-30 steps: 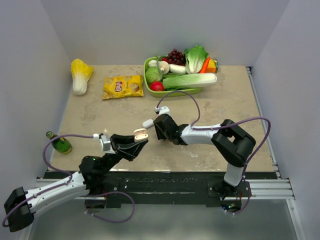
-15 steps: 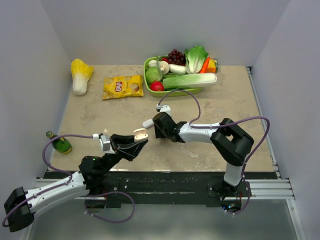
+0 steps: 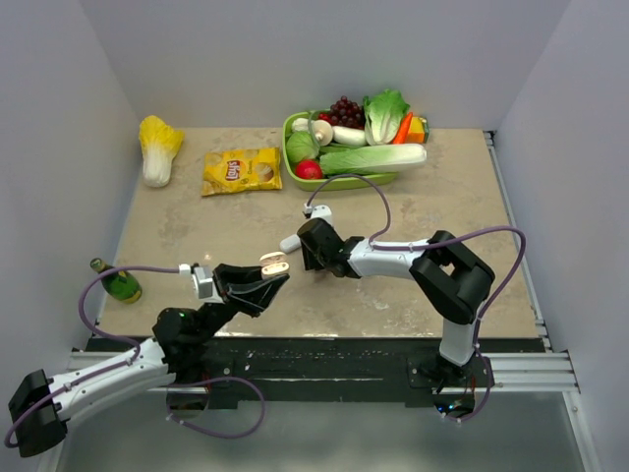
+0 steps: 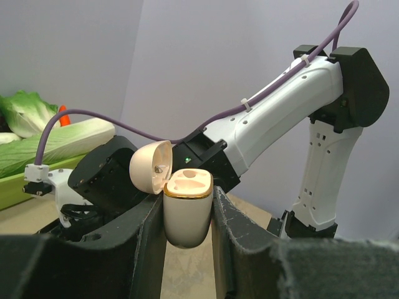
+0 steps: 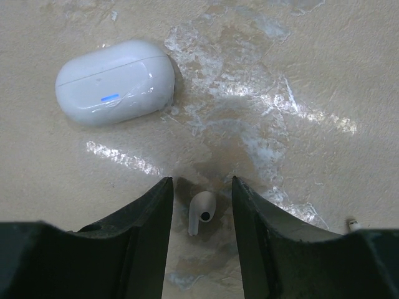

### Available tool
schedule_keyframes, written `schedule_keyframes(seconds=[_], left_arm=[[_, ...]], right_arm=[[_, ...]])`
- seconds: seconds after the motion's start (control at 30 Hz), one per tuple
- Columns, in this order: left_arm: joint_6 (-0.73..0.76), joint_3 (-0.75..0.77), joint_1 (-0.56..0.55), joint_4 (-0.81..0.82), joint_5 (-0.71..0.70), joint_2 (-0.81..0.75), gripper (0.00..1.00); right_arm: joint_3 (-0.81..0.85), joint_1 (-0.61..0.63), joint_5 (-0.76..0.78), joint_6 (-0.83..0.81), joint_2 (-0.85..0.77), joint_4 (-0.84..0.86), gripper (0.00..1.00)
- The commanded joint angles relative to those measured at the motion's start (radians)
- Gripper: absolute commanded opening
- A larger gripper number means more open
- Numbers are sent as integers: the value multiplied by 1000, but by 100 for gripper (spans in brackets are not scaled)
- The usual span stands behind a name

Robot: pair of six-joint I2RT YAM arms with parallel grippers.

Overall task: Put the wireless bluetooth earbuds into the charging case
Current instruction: Pick up the earbud from the center of the board.

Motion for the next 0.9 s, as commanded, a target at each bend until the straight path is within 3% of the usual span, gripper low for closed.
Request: schedule_keyframes(seconds=[0.0,0.87], left_arm=[[-17,-176,-7,31,-7,-13,0],[-28,-173,-13,85,-7,52,0]], right_arm=[[-24,-2,9,-81,-10,-34,46],[-9,50,33,-163,11,-53,41]])
